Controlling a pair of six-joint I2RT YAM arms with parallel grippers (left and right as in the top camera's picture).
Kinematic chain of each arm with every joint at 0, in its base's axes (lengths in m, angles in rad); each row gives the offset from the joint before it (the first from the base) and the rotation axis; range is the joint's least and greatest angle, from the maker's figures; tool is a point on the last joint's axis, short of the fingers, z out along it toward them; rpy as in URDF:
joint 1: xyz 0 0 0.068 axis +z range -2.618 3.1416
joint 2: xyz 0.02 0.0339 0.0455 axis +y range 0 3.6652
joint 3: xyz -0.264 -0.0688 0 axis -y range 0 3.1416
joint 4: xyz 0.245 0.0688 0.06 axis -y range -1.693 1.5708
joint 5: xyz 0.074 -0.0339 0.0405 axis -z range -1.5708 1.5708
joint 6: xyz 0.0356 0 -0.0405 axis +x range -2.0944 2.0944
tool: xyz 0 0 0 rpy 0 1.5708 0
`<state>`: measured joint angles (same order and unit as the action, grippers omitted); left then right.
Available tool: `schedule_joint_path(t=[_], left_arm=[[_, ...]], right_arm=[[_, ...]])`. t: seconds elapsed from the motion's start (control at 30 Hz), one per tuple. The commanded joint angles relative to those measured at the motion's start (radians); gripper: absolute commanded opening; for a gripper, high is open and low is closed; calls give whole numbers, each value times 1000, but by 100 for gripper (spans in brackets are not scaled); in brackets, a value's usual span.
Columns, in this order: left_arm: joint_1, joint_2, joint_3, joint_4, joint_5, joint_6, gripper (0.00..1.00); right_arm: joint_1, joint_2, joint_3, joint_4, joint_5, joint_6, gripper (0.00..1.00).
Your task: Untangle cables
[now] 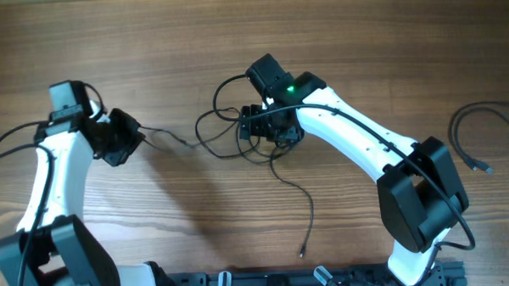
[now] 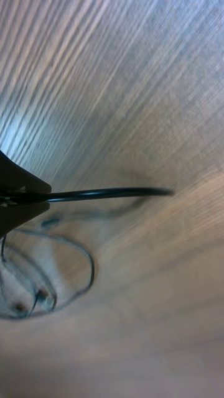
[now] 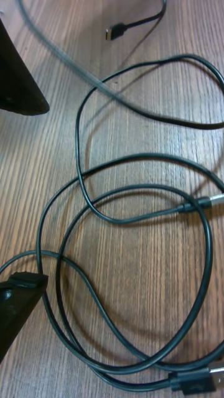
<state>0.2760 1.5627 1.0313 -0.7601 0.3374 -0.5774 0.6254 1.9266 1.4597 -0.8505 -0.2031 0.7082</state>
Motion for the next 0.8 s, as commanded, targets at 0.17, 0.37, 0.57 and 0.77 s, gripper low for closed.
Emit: schedule_joint_path(t=[0.17,0.37,0.57,0.77], left_arm=[[-84,32,0,-17,-156,24,11],[-147,32,0,-61,-94,24,10],[-189,32,0,-62,-92,24,24],[-81,13,0,-83,-95,55,18]], right_arm=[[68,15,-116,68,5,133,74],[95,15,-119,129,-34,137,73],[95,15,-119,176,-83,155,67],[105,15,-119,203,-95,-136,72]])
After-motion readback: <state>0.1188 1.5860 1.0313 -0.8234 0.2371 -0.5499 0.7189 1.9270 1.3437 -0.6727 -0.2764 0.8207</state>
